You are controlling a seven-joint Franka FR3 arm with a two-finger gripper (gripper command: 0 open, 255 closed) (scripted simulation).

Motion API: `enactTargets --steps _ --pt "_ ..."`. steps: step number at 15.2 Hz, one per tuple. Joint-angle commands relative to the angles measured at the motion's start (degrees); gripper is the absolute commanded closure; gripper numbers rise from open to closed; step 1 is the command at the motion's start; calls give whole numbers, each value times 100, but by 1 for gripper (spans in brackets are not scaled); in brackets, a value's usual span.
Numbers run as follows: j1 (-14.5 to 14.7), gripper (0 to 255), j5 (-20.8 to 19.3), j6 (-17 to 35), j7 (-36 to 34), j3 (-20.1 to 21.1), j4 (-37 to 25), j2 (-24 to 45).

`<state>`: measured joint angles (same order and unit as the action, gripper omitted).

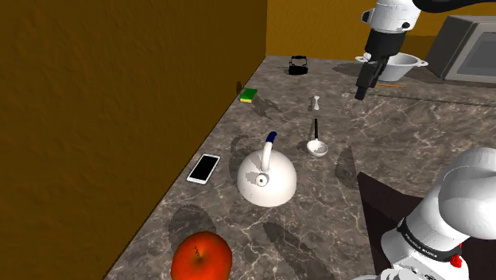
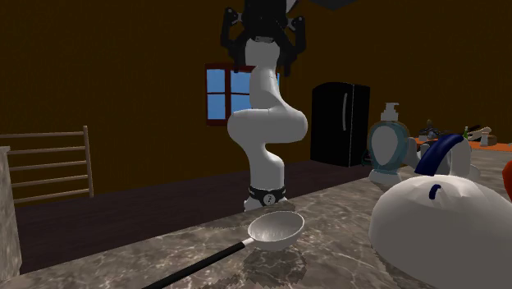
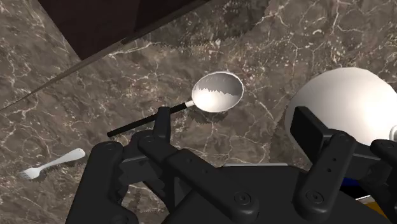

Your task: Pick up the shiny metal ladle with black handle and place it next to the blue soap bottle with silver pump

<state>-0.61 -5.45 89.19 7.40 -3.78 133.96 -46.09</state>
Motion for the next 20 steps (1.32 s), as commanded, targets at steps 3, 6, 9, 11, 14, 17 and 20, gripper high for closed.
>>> enactTargets --steps 3,6,9,11,14,17,20 --pt "-163 0 91 463 -509 64 275 130" --pt "-404 0 215 1174 -1256 160 628 393" --pt "-641 0 323 1898 -1987 252 911 735" --pt "-797 0 386 2386 -2468 311 1061 1005" --pt "-1033 0 466 3117 -3181 397 1229 1465" --pt "-1268 0 524 3842 -3891 474 1332 1982" --pt "-1502 0 555 4549 -4603 540 1373 2545"
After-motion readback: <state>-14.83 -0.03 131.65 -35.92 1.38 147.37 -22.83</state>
